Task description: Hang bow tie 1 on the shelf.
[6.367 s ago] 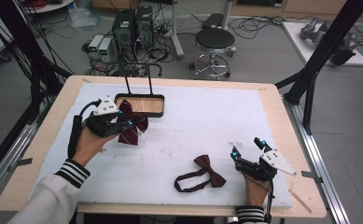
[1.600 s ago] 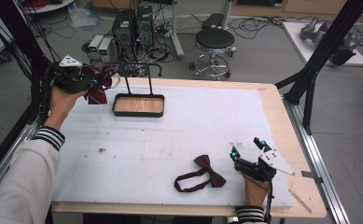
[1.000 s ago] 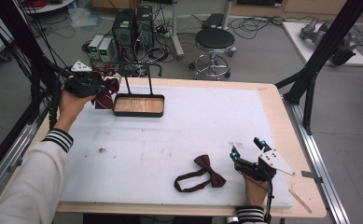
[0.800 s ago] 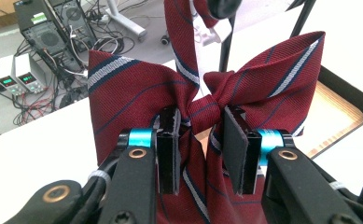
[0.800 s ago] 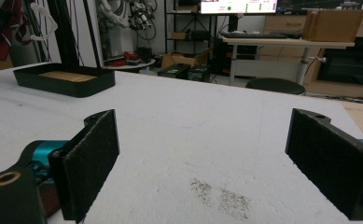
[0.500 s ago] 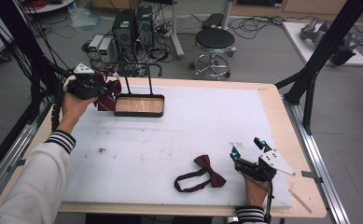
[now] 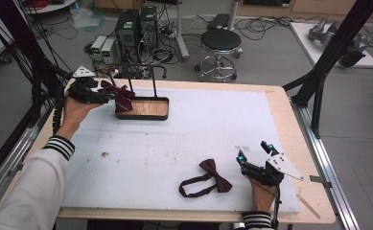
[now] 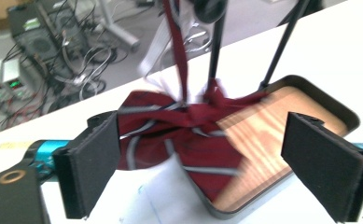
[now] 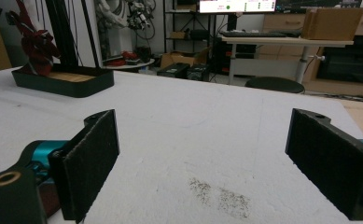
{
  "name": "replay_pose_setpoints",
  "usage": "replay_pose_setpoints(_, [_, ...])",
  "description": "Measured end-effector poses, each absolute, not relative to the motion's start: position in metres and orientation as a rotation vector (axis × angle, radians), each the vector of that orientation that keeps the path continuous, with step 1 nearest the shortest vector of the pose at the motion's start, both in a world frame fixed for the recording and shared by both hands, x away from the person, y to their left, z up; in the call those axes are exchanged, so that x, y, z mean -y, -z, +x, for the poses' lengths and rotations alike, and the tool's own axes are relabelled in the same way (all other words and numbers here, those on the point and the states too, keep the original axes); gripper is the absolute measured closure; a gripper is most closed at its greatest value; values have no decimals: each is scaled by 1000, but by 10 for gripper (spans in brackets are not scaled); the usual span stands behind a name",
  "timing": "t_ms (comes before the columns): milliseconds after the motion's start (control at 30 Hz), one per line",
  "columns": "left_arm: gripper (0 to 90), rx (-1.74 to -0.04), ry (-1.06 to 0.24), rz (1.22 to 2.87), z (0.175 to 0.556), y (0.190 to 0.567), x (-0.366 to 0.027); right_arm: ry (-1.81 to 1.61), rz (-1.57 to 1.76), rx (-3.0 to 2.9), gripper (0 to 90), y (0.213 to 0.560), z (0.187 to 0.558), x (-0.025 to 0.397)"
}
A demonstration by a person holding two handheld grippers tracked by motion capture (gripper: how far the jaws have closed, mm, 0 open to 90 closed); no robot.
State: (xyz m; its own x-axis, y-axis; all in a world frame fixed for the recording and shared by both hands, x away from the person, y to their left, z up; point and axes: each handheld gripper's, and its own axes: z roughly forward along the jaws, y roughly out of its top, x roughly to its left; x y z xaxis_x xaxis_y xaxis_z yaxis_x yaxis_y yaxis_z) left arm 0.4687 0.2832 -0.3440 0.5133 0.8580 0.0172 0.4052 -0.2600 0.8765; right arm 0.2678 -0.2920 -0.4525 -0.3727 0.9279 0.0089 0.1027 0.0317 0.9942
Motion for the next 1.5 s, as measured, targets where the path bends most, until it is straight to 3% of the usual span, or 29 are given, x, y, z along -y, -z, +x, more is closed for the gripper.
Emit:
replay_pose_setpoints(333, [102, -934, -614, 1812, 449, 337, -288, -1421, 1080, -1580, 89, 452, 268, 291])
replay_pose_setpoints(967, [103, -747, -599, 1694, 375, 350, -301, -1418, 1075, -1578, 89, 452, 268, 291])
replay_pose_setpoints(1500, [103, -610, -529, 1641, 335, 370, -278, -1413, 1067, -1576, 89, 452, 268, 291])
